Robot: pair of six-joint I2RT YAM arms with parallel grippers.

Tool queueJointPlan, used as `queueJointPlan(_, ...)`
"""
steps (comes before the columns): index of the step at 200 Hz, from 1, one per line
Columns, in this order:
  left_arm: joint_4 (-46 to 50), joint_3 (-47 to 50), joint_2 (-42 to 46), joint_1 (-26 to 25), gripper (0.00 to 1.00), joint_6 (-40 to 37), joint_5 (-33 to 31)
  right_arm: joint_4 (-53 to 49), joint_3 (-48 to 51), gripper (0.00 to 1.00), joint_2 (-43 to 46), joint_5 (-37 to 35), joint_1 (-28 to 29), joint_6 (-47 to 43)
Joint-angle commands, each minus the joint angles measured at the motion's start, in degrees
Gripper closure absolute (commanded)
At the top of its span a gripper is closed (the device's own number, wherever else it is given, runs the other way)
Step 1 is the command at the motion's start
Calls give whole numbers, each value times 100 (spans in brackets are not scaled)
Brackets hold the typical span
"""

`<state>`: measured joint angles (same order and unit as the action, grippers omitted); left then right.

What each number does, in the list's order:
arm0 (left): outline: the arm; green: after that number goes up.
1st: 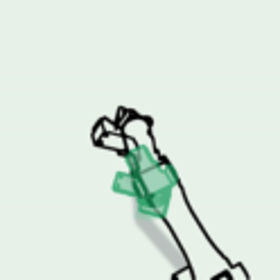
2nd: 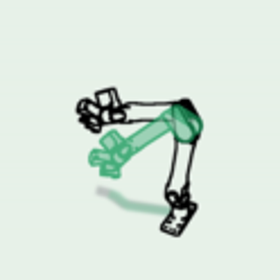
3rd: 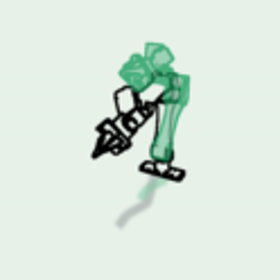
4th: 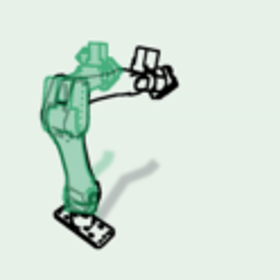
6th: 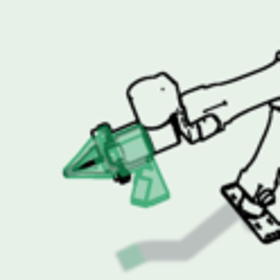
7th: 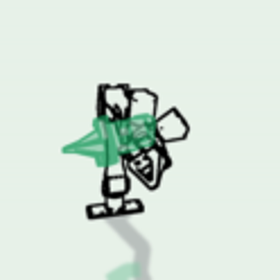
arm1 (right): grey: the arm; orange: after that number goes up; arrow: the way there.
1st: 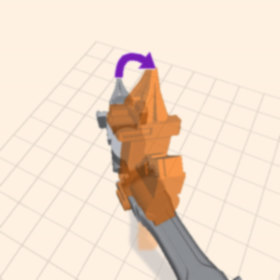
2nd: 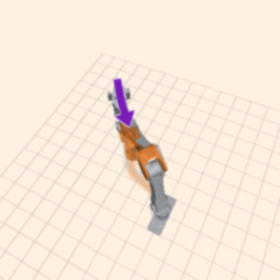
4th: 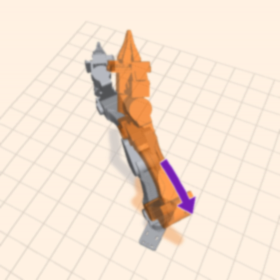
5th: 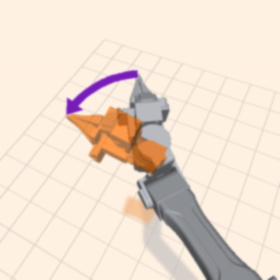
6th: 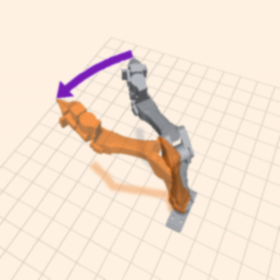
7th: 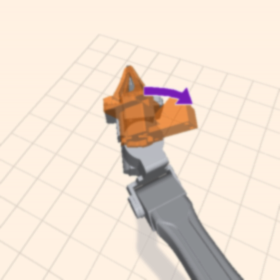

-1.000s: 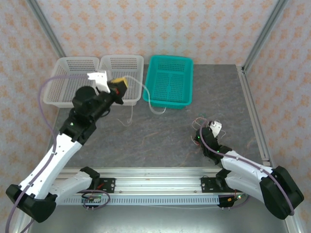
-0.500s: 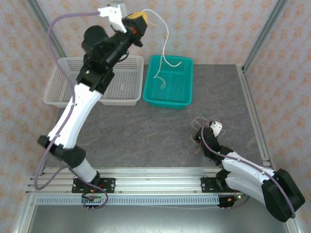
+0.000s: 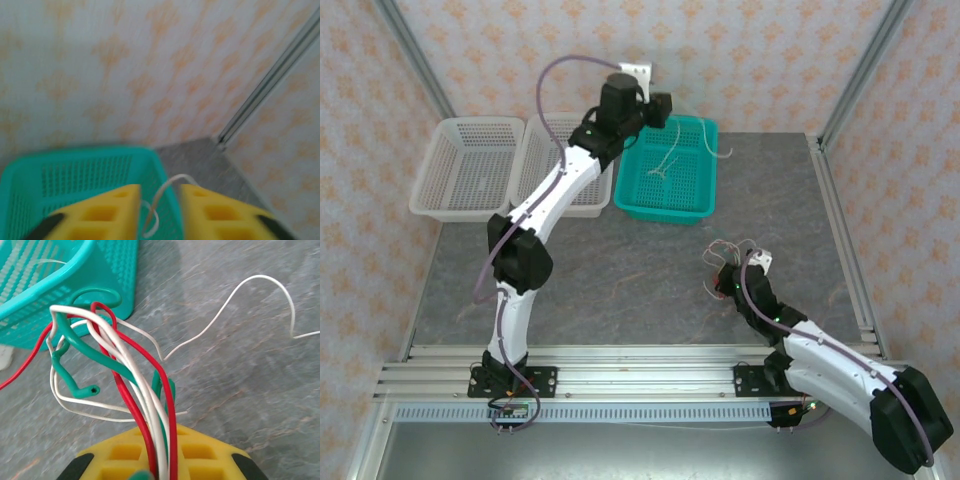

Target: Untangle the cables

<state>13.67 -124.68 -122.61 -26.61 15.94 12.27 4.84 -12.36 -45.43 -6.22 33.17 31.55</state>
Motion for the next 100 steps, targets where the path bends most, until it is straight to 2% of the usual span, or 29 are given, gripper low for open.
queueJointPlan(1, -388, 866, 762, -73, 33, 171, -374, -462, -506, 91, 83, 850, -38, -438)
queueJointPlan(6, -595, 1076, 950, -79, 25, 186, -381, -570, -609, 92, 61, 1022, -30, -486)
queueJointPlan(14, -759, 1304, 1234, -80, 16, 192, -358, -695, -755, 92, 8, 1383, -34, -643)
queueJointPlan(19, -787, 1399, 1440, -85, 14, 169, -336, -761, -846, 93, -24, 1658, -31, -750)
queueJointPlan(60, -746, 2412, 3042, -97, 10, -159, 119, -1001, -1421, 93, -646, 3407, 88, -1382)
queueJointPlan(72, -281, 2611, 3436, -103, 5, -235, 56, -1007, -1594, 93, -950, 3585, 273, -1683)
queueJointPlan(100, 968, 3272, 4255, -145, 6, -364, -297, -960, -2121, 93, -1802, 3733, 717, -2362)
